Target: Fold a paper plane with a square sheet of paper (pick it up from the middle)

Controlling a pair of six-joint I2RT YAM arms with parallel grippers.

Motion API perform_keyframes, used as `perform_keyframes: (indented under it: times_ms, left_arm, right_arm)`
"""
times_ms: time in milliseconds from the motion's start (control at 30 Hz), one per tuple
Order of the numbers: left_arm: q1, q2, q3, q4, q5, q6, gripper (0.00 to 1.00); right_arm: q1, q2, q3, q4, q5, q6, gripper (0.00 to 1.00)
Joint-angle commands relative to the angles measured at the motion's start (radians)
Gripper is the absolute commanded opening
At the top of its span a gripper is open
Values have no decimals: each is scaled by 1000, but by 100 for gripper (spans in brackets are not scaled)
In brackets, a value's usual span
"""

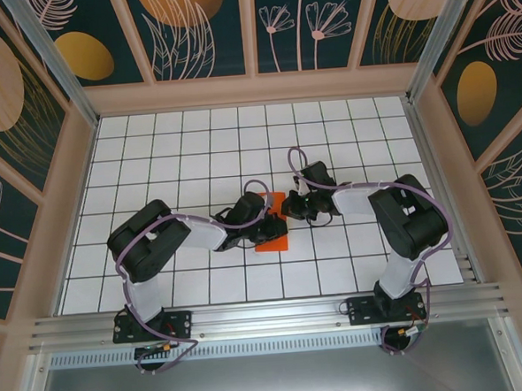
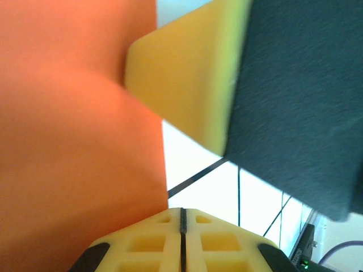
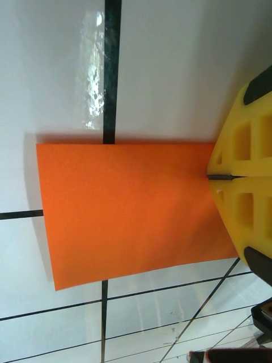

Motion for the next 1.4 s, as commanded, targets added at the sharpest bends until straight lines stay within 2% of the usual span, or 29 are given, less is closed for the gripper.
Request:
perform_keyframes:
  times_ms: [0, 300, 567, 800, 1367]
  left_arm:
    - [-6, 24, 21, -64, -12, 38, 9]
    - [-7, 62, 58, -152, -31, 81, 8]
    - [-7, 86, 42, -227, -47, 123, 3]
    - [-7, 92, -3, -229, -38, 128, 0]
    - [-7, 84, -40, -198, -26, 118, 0]
  right_arm:
    - [-10, 9, -5, 6, -5, -16, 8]
    - [-25, 39, 18, 13, -7, -48, 7]
    - [-55, 75, 50, 64, -6, -59, 7]
    - [-82, 120, 95, 96, 3, -60, 7]
    - [-120, 242, 235, 127, 27, -51, 7]
